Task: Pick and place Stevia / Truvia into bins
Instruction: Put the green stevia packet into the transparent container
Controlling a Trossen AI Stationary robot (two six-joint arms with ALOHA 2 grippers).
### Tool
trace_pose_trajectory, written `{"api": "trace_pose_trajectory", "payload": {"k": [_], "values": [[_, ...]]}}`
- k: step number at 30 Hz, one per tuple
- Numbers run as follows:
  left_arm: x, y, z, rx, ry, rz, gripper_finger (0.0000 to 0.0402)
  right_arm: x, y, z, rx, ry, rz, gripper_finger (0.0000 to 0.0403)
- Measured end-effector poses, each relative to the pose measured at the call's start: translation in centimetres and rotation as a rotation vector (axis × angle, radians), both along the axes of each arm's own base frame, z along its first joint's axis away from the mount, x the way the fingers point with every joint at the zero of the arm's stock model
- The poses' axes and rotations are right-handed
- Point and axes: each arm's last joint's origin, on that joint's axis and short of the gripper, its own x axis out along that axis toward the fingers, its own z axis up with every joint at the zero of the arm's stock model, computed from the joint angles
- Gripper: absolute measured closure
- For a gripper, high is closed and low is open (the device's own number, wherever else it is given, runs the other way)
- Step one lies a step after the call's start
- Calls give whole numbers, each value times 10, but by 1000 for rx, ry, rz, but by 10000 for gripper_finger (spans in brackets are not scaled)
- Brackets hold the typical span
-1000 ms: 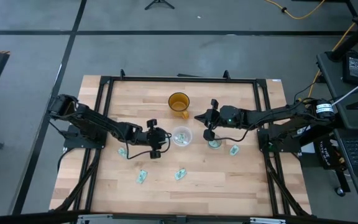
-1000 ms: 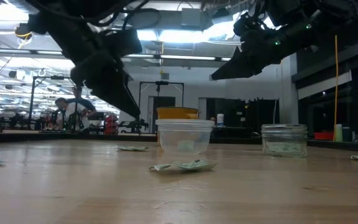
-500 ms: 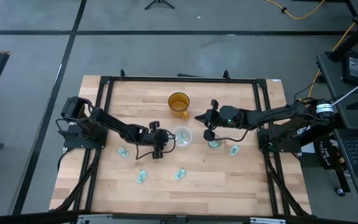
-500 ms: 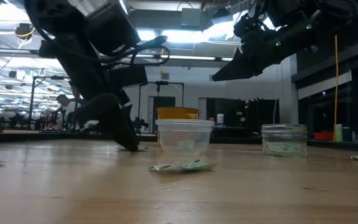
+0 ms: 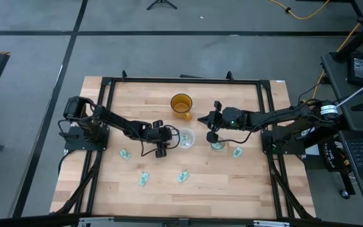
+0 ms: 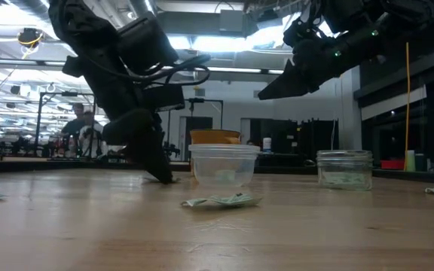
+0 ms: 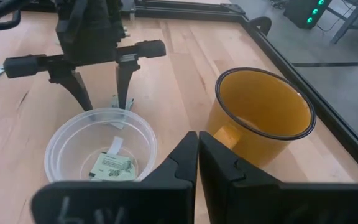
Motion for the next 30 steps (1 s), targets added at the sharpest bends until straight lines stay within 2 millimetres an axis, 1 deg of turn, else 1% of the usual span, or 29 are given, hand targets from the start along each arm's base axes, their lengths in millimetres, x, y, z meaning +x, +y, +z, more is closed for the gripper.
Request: {"api": "trace_pose_trajectory", "payload": {"k": [7,18,22,27,30], "values": [[0,3,-1,-47,7,-15,272,0,0,0,0,0,0,384],[-1,2,2,-59,10,-67,368,0,0,0,2,2,-1,384],[-4,2,10,-69,-4,-74,395,0,0,0,2,3,-1,384],[-9,2,30,-69,-58,-76,397,0,0,-1,3,6,-1,384],[-14,2,47,-48,-106,-106,399,0,0,-1,3,9,-1,384]]}}
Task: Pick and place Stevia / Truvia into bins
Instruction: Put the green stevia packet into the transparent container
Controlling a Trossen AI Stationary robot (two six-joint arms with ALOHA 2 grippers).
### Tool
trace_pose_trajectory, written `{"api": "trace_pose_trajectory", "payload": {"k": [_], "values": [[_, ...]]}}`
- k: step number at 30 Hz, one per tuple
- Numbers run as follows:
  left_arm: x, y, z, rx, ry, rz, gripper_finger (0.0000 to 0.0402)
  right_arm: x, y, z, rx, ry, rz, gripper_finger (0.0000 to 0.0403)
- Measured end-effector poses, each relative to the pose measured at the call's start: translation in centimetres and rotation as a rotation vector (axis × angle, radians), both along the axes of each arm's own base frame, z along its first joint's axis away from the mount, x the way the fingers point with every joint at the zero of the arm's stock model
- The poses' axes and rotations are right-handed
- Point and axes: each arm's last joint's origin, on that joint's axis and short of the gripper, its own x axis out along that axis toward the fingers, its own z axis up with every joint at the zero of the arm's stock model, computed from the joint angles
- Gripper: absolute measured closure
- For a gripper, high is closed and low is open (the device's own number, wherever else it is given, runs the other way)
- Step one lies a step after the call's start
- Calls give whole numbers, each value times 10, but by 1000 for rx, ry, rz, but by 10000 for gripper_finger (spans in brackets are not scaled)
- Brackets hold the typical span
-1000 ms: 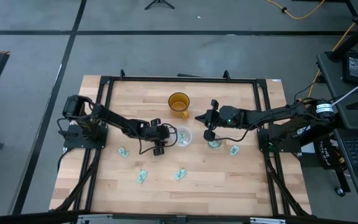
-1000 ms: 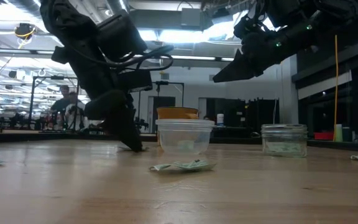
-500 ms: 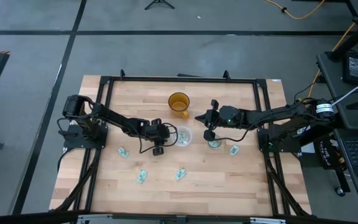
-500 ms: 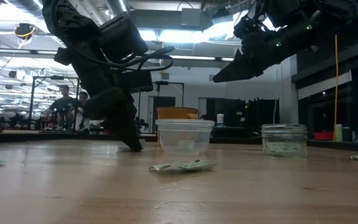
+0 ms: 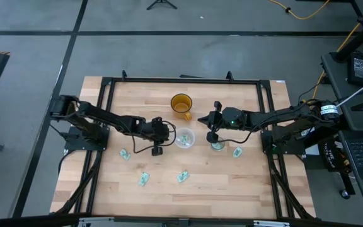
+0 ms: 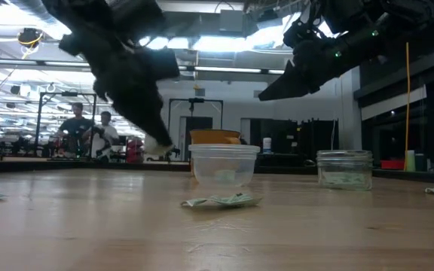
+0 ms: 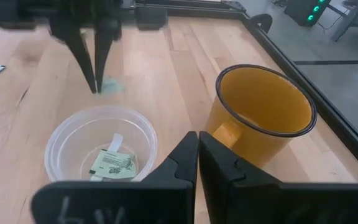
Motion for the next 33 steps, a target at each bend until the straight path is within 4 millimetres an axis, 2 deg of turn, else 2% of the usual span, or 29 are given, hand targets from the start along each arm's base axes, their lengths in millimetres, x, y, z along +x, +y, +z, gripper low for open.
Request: {"api": "trace_pose_trajectory", "payload": {"k": [6,9,18,24,33], "values": [[-13,0,29,71,-69,-81,399,0,0,-1,1,7,0,384],[-21,0,37,99,-94,-133,400,-1,0,-1,1,17,0,384],[-46,1,39,137,-319,-151,399,-1,0,-2,7,23,-2,384],[-47,-1,46,158,-514,-237,399,-1,0,-2,7,25,-3,384],[-48,-3,47,157,-631,-321,399,-1,0,-3,8,29,-3,384]]}}
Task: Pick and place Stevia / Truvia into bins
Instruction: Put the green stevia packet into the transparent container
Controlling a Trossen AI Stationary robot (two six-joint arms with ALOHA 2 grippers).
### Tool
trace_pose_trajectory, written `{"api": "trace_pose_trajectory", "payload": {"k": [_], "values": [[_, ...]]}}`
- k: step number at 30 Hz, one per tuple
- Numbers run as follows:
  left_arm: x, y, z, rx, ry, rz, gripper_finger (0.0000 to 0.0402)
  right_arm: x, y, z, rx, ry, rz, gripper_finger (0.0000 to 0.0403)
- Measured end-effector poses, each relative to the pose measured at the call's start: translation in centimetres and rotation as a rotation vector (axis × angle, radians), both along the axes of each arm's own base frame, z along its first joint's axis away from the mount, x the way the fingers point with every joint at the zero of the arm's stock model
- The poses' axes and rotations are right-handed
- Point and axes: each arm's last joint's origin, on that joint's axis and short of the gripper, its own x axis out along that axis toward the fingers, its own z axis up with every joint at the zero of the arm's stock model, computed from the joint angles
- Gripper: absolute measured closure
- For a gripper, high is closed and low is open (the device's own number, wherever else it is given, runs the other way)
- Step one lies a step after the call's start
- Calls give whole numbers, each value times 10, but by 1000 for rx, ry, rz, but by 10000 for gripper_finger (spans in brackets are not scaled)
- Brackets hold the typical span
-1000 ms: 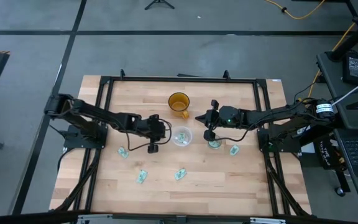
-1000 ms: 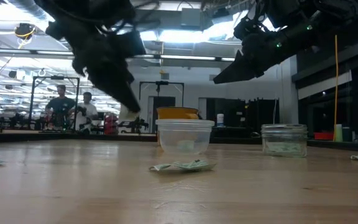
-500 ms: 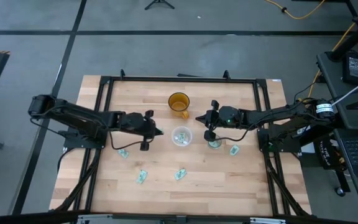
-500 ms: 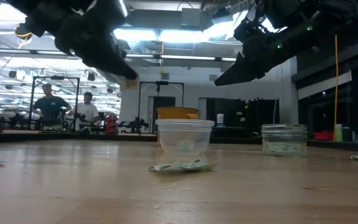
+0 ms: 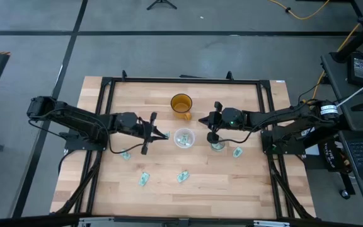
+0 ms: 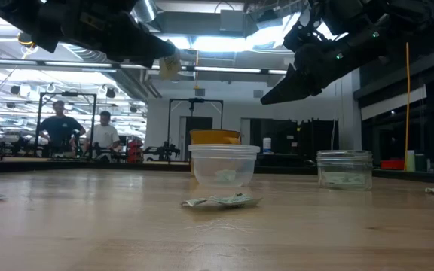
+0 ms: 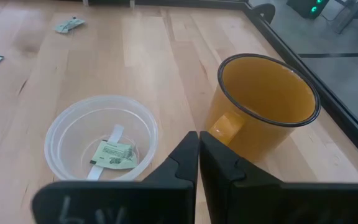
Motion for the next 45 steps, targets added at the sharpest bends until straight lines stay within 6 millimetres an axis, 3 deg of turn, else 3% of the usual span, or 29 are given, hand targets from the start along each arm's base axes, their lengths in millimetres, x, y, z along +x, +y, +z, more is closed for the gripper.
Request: {"api": "trace_pose_trajectory", "payload": {"k": [15,25,33,45], "values": [[8,-1,-4,9,-26,-15,399,0,0,0,1,-1,-1,384],[41,-3,-36,5,-68,-39,399,0,0,0,1,-1,-1,384],[74,-1,-48,-2,-26,-62,399,0,0,0,1,-1,-1,384],[99,15,-75,-80,63,6,399,0,0,0,1,-1,-1,384]]}}
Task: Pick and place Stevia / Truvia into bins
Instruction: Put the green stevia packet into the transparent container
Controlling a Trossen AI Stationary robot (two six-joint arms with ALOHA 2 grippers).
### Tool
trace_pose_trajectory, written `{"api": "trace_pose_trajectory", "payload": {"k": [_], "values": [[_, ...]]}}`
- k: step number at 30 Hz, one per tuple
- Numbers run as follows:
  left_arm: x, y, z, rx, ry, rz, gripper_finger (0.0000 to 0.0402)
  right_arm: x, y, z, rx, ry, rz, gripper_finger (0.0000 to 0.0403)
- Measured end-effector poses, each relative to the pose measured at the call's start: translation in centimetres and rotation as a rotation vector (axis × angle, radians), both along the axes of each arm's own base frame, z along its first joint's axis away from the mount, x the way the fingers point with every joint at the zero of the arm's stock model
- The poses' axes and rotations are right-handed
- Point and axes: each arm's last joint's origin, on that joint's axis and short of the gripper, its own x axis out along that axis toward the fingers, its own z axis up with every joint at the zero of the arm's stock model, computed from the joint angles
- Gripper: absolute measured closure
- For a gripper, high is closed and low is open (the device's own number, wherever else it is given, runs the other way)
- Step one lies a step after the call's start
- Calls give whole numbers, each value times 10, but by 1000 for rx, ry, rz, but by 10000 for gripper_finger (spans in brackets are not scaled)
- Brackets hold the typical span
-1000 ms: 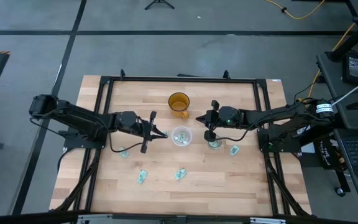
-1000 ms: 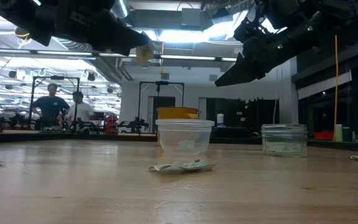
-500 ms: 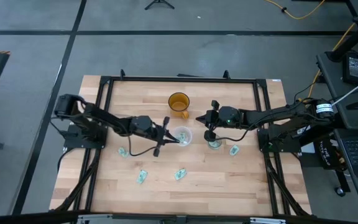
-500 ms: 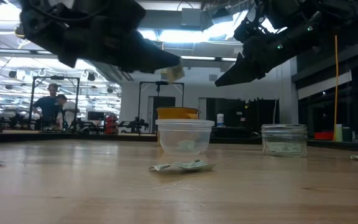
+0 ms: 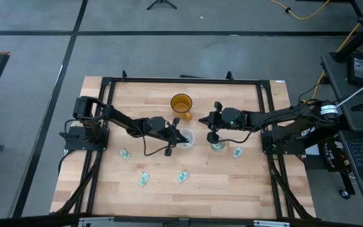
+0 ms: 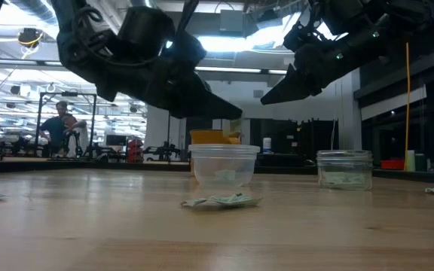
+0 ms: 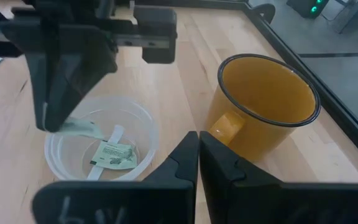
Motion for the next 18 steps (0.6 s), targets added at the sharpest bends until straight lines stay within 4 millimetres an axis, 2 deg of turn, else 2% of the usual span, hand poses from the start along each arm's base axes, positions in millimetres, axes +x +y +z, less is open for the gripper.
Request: {"api": "trace_pose_trajectory", "payload": {"k": [18], "values": [[-2,0,-9,3,90,18,398,0,0,0,-2,2,1,384]]}}
